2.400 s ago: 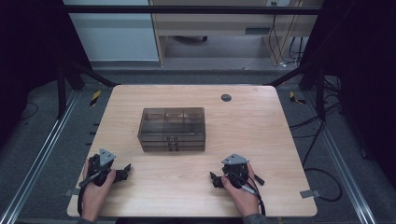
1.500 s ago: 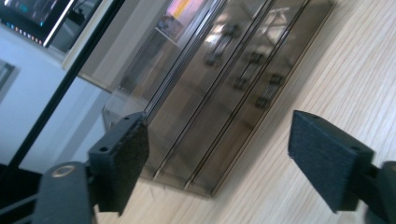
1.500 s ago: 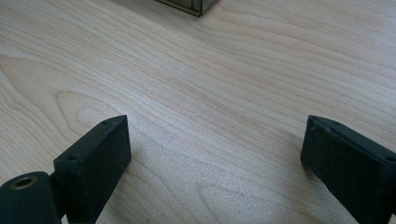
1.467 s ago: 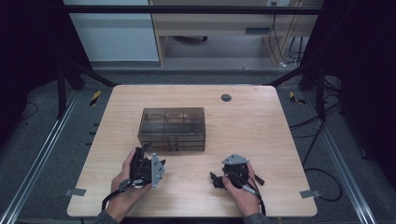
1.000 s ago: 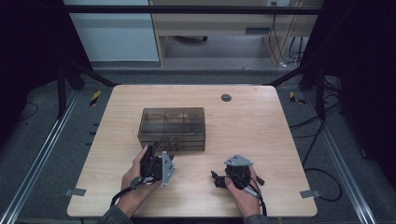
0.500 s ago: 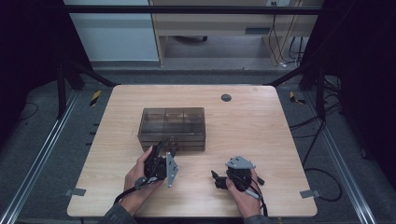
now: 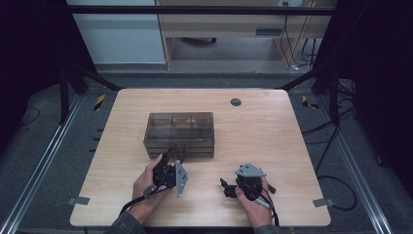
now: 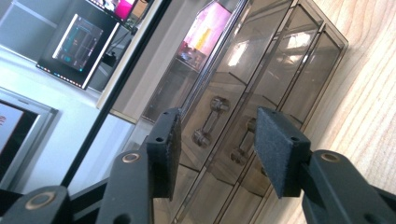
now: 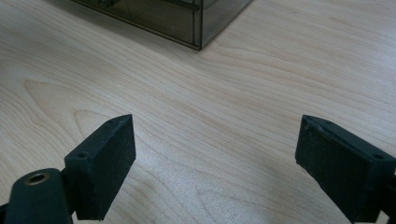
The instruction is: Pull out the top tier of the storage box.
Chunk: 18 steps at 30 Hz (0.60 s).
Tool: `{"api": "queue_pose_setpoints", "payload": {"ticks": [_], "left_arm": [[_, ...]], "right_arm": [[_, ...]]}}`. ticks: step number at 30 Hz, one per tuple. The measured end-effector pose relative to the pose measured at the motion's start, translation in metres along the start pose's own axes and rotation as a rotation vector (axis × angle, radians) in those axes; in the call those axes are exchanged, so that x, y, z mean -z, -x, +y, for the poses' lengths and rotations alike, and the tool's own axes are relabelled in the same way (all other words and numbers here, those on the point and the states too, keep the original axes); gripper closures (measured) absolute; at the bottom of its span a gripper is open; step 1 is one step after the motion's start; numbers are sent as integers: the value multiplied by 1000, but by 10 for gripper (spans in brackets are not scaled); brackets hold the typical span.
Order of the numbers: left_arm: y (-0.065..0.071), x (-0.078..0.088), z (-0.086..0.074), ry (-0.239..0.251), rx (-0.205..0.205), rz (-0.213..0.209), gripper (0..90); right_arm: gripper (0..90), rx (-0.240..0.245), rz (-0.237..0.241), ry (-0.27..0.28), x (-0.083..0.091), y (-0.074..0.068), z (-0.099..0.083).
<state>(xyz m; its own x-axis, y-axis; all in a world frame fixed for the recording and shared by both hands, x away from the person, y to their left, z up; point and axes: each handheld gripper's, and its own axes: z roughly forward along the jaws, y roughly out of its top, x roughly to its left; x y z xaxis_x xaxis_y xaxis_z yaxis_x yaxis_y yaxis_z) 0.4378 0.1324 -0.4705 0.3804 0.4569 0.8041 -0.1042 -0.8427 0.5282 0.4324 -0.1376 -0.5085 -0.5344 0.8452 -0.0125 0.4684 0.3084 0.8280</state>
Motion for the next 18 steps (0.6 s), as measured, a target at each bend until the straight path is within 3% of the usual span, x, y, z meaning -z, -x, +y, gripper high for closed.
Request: {"api": "queue_pose_setpoints", "payload": {"ticks": [7,15,18], "left_arm": [[6,-2,2,16,-40,26,569],[12,-13,0,-42,-121,54,594],[15,-17,-1,-62,-174,69,602]], "right_arm": [[124,0,3,-1,0,0,0],[128,2,5,-2,0,0,0],[130,3,6,-3,0,0,0]]}}
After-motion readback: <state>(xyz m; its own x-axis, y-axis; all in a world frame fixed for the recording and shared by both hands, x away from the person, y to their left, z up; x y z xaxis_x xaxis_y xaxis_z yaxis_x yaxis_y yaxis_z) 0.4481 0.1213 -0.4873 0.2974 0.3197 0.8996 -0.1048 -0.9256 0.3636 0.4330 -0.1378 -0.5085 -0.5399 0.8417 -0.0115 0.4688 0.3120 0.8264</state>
